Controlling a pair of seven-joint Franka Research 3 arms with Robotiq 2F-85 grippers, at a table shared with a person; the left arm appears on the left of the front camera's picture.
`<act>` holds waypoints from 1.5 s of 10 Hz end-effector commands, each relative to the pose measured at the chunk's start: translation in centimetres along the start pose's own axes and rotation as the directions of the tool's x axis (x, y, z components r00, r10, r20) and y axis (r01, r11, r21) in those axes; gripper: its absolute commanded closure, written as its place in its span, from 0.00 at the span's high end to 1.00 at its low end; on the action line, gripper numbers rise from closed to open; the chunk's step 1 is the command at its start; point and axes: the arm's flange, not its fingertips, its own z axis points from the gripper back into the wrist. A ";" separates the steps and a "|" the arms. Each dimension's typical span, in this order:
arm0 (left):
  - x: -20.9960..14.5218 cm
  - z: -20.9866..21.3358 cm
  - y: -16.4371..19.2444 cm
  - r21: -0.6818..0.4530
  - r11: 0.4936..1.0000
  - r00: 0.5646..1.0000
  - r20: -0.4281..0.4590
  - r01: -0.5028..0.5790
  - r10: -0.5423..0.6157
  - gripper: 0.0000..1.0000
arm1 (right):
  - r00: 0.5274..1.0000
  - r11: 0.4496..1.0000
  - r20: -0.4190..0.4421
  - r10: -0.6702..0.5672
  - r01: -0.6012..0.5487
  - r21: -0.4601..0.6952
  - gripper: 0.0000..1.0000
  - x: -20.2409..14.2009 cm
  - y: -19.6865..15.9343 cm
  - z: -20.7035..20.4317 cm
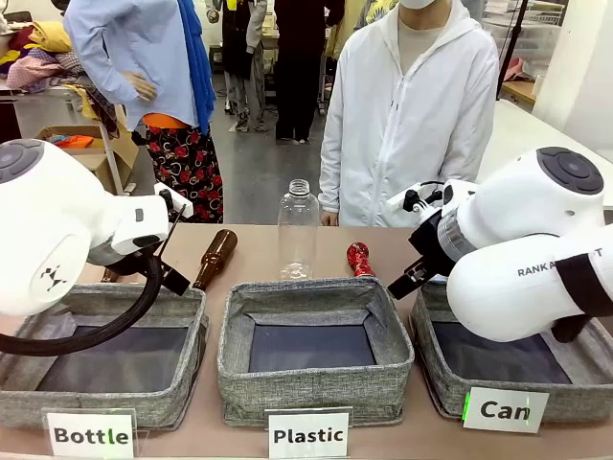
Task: Sort the can waste into the basket.
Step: Pick up the can waste from the table and place it in the right Fabric basket.
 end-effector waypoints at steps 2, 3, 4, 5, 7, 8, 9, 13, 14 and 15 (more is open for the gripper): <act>0.0 0.0 0.0 0.000 1.000 1.000 0.000 0.000 0.000 1.00 | 1.000 1.000 0.000 -0.001 0.001 0.000 1.00 0.0 0.0 0.0; 0.0 0.0 0.0 0.000 1.000 1.000 0.000 0.000 0.000 1.00 | 1.000 1.000 0.000 -0.001 0.001 0.000 1.00 0.0 0.0 0.0; 0.0 0.0 0.0 0.000 1.000 1.000 0.000 0.000 0.000 1.00 | 1.000 1.000 0.000 -0.001 0.001 0.000 1.00 0.0 0.0 0.0; 0.0 0.0 0.0 0.000 1.000 1.000 0.000 0.000 0.000 1.00 | 1.000 1.000 0.000 -0.001 0.001 0.000 1.00 0.0 0.0 0.0; 0.0 0.0 0.0 0.000 1.000 1.000 0.000 0.000 0.000 1.00 | 1.000 1.000 0.000 -0.001 0.001 0.000 1.00 0.0 0.0 0.0; 0.0 0.0 0.0 0.000 1.000 1.000 0.000 0.000 0.000 1.00 | 1.000 1.000 0.000 -0.001 0.001 0.000 1.00 0.0 0.0 0.0; 0.0 0.0 0.0 0.000 1.000 1.000 0.000 0.000 0.000 1.00 | 1.000 1.000 0.000 -0.001 0.001 0.000 1.00 0.0 0.0 0.0; 0.1 1.9 -0.5 -0.073 0.997 0.998 0.056 0.027 -0.023 1.00 | 0.995 0.996 0.072 -0.067 0.062 0.067 1.00 0.3 -0.9 2.9; 0.0 4.1 -0.8 -0.135 0.990 0.994 0.111 0.025 -0.010 1.00 | 0.987 0.987 0.098 -0.131 0.120 0.112 1.00 0.3 -1.3 4.9; -0.1 6.2 -0.9 -0.211 0.977 0.987 0.159 0.015 0.019 1.00 | 0.973 0.969 0.093 -0.212 0.196 0.153 1.00 0.4 -1.7 6.6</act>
